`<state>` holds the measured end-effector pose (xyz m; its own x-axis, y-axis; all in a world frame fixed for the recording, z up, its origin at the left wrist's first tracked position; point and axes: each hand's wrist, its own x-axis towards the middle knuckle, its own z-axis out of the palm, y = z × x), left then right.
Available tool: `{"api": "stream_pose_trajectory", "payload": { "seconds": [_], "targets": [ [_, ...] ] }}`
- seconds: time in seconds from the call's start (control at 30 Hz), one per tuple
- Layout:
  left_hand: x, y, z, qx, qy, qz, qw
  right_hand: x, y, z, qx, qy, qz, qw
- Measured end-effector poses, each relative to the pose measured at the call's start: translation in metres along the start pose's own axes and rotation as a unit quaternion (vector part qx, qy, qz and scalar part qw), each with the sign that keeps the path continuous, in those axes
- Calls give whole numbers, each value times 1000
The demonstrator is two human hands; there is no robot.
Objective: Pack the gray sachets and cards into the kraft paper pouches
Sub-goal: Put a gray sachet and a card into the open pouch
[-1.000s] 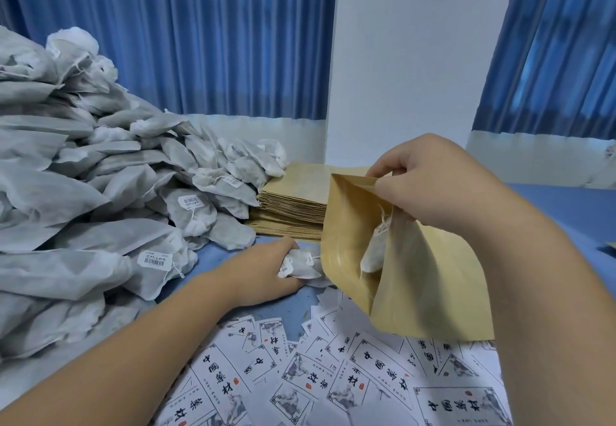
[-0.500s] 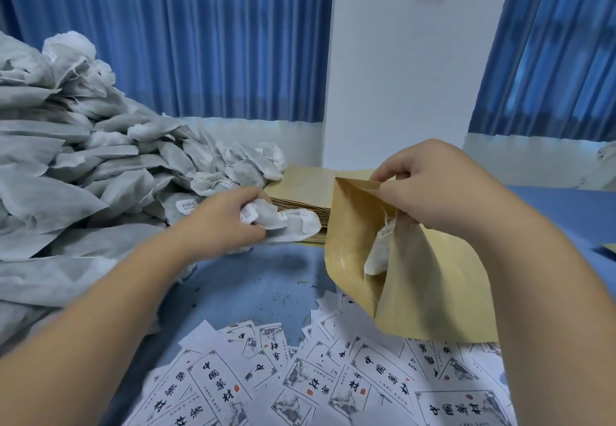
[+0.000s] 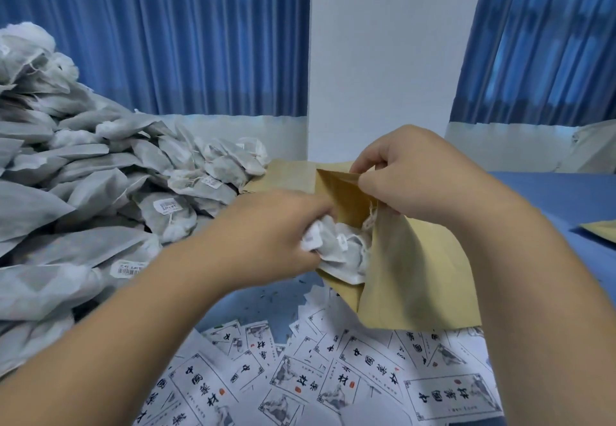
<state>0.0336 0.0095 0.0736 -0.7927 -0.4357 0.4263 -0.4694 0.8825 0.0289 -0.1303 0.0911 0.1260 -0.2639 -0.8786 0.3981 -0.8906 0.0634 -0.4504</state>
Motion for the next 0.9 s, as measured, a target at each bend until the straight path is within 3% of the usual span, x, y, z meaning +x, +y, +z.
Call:
{"api": "stream_pose_trajectory", "payload": {
  "seconds": [0.07,0.17,0.27,0.37,0.5,0.6,0.67,0.77,0.9],
  "targets": [
    [2,10,12,22,18,23,999,0,0,2,-9,-6,-11,1000],
    [3,28,22,-74,9,45,996,0,-3,4,-1,-27,-45,999],
    [6,34,26,-151,-14,1,988,-2,-9,3,15,-52,-68,996],
    [7,36,26,-191,36,-52,980,-1,-8,4,19,-47,-60,997],
    [8,35,25,-70,130,-115,982,0,-5,3,-1,-23,-42,999],
    [6,35,25,75,103,-135,983,-1,-8,4,-11,-41,-47,998],
    [5,36,28,83,80,-145,983,-1,-11,8,-16,-45,-49,998],
    [6,33,31,-82,24,-153,985,-2,-14,13,-35,-46,-46,997],
    [9,26,19,-327,-56,-155,930,-1,-11,13,-38,-36,-35,998]
  ]
}}
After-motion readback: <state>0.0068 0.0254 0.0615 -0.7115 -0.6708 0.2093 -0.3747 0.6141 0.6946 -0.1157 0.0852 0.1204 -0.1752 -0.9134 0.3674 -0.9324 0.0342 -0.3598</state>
